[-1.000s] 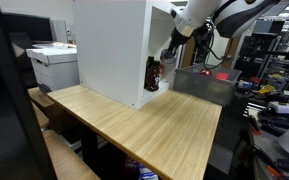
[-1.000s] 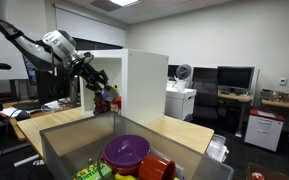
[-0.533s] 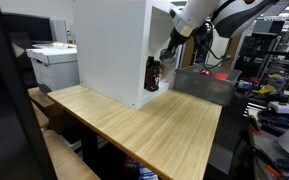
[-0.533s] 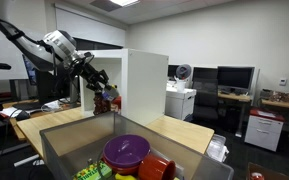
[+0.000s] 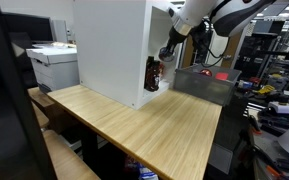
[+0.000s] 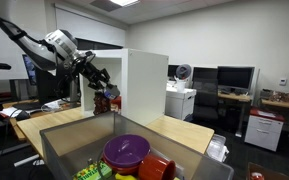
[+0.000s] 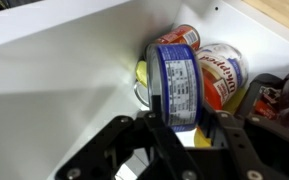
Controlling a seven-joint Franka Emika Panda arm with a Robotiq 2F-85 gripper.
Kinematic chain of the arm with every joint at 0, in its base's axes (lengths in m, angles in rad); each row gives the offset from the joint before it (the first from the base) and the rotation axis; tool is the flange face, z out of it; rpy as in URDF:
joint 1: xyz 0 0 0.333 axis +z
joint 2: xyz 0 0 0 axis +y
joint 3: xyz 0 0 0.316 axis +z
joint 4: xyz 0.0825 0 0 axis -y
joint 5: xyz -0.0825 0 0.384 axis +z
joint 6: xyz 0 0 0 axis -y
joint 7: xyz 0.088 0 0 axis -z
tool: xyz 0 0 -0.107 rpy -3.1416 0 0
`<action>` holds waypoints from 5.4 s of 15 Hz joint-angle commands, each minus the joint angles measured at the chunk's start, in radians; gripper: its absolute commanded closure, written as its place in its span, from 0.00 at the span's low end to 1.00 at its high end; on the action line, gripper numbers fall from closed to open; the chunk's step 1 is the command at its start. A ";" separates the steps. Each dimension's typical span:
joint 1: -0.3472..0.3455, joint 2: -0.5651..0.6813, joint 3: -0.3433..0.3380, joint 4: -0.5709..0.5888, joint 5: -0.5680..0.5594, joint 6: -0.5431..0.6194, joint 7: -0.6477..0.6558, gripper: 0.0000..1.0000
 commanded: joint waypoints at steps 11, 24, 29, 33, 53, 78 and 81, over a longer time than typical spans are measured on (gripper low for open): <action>0.001 0.046 0.006 0.047 -0.019 -0.038 0.014 0.88; 0.033 0.070 -0.026 0.075 0.014 -0.072 -0.007 0.88; 0.041 0.054 -0.030 0.055 0.046 -0.060 -0.022 0.88; 0.042 0.028 -0.032 0.030 0.122 -0.039 -0.070 0.88; 0.046 0.049 -0.034 0.020 0.072 -0.070 -0.004 0.88; 0.065 0.089 -0.029 0.053 -0.068 -0.144 -0.007 0.88; 0.067 0.102 -0.028 0.083 -0.071 -0.144 -0.009 0.88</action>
